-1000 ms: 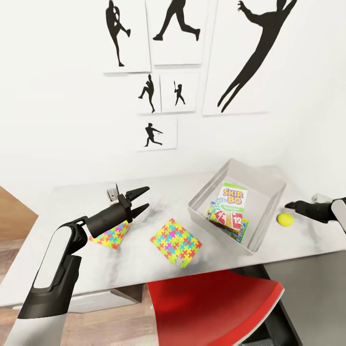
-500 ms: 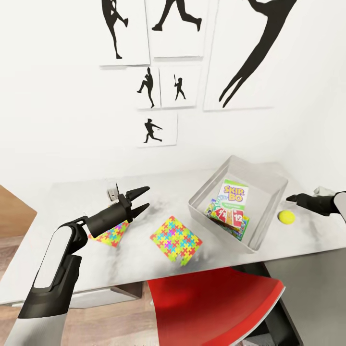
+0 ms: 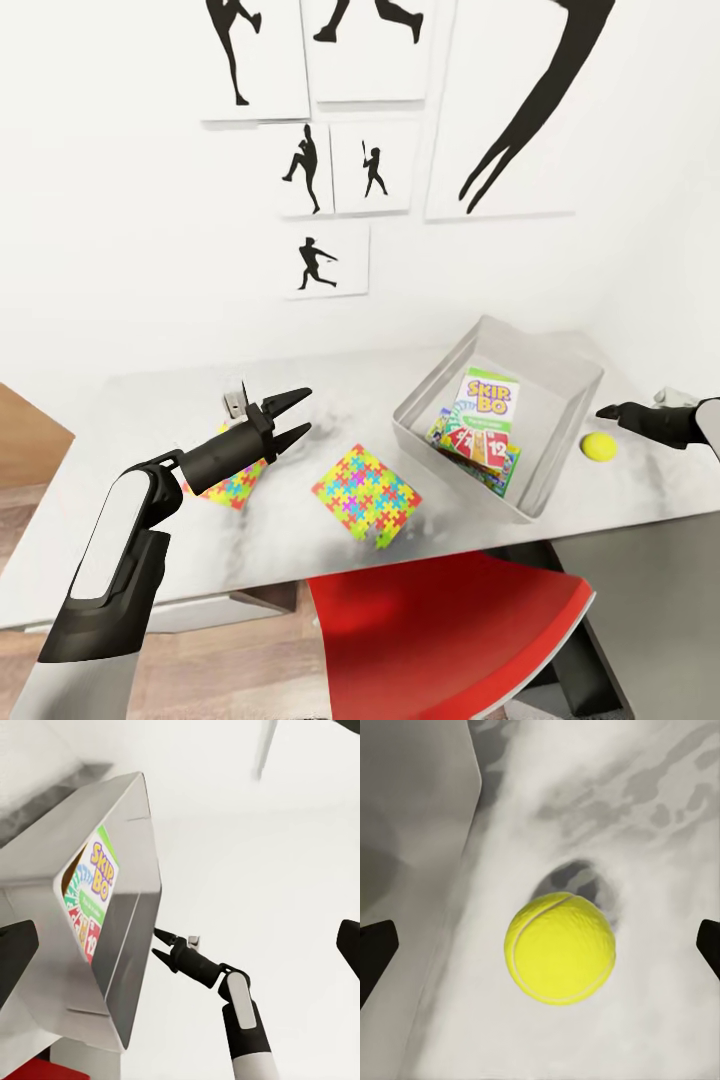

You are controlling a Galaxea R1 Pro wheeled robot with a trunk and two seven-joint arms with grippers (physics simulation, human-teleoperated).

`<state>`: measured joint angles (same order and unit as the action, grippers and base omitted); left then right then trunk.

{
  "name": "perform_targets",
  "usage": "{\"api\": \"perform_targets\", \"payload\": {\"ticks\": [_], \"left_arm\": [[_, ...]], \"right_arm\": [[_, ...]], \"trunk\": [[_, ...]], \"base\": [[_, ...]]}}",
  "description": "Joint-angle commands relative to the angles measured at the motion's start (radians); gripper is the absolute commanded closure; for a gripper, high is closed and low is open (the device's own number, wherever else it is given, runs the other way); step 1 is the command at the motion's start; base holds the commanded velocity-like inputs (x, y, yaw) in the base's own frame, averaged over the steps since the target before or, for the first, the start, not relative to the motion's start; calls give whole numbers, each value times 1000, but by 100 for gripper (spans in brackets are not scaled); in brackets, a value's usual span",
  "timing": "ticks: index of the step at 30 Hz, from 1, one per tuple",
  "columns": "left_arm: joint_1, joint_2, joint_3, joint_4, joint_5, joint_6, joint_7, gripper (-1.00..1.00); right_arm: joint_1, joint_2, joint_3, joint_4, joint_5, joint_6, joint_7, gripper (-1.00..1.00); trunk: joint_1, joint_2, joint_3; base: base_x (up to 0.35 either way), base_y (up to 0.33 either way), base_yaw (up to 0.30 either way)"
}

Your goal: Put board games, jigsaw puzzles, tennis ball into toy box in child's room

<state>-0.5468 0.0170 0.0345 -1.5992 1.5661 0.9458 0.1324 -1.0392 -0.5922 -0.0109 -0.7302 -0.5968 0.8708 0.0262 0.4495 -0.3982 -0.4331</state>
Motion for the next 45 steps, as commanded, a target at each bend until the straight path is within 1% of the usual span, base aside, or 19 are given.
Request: {"api": "perform_targets", "payload": {"ticks": [1,20,31,45], "left_arm": [[-1,0,1,-1,11,4,10,-100],[-1,0,1,-1,11,4,10,-100],[-1,0,1,-1,11,4,10,-100],[-1,1,1,-1,11,4,10,-100]], "right_arm": [[-1,0,-1,0,2,5,3,-100],[-1,-2,-1,6,2,4,3,-100],[-1,-12,-1,6,1,4,3,-100],[0,-15,-1,6,0,4,4,-100]], "trunk": [[0,-2,-3],[0,-2,-34],[0,-2,-52],[0,-2,-75]], "base": [[0,0,0],[0,0,0],[0,0,0],[0,0,0]]}}
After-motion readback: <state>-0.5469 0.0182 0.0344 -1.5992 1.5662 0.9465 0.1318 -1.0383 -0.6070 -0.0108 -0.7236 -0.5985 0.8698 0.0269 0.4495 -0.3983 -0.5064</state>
